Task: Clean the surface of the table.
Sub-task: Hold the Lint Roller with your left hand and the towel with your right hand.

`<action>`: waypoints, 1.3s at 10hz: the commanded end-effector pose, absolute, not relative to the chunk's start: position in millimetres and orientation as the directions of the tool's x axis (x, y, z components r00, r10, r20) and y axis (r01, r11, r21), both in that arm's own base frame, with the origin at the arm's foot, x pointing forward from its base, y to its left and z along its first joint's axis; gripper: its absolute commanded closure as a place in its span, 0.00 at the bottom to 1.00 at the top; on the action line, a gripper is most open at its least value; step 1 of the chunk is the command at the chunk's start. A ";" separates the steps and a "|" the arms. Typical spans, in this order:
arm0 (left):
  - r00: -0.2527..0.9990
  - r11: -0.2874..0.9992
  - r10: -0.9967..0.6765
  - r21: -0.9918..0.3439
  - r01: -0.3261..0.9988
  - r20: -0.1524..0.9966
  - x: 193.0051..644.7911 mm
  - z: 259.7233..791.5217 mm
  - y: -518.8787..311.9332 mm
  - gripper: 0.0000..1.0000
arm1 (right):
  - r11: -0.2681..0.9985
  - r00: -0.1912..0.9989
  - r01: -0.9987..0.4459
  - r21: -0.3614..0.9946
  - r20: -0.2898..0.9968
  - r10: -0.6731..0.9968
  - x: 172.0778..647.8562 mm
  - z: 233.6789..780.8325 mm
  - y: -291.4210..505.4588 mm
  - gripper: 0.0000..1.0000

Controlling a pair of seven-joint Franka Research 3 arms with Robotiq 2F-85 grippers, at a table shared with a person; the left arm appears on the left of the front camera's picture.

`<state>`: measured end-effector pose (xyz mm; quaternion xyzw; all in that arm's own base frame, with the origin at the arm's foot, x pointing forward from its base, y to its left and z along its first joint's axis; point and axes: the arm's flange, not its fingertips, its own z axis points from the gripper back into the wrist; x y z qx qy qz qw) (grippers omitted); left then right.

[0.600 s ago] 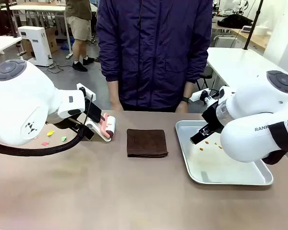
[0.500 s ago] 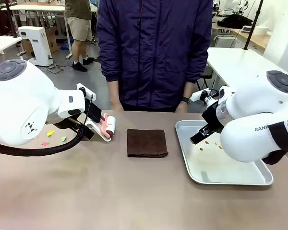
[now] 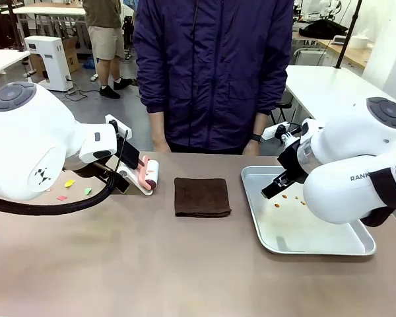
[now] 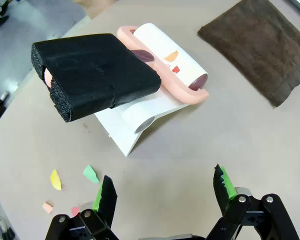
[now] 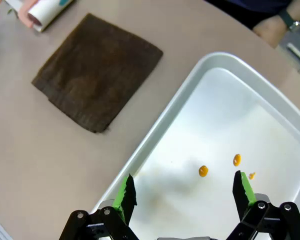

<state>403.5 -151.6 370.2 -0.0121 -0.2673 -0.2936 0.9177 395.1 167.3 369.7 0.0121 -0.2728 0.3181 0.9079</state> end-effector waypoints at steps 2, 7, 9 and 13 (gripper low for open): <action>0.684 0.827 -0.533 0.135 0.546 0.498 403.4 370.2 -151.7 0.00 | 0.798 0.649 -0.584 -0.151 0.504 0.570 395.2 369.9 167.2 0.00; 0.684 0.827 -0.533 0.135 0.546 0.498 403.4 370.2 -151.7 0.00 | 0.798 0.649 -0.584 -0.151 0.504 0.570 395.2 369.9 167.2 0.00; 0.685 0.827 -0.532 0.135 0.545 0.498 403.5 370.2 -151.6 0.00 | 0.797 0.649 -0.584 -0.152 0.503 0.571 395.1 369.7 167.3 0.00; 0.869 0.900 -0.319 -0.166 0.403 0.377 379.4 395.3 -137.8 0.00 | 0.874 0.853 -0.462 0.153 0.348 0.390 363.2 409.2 146.3 0.00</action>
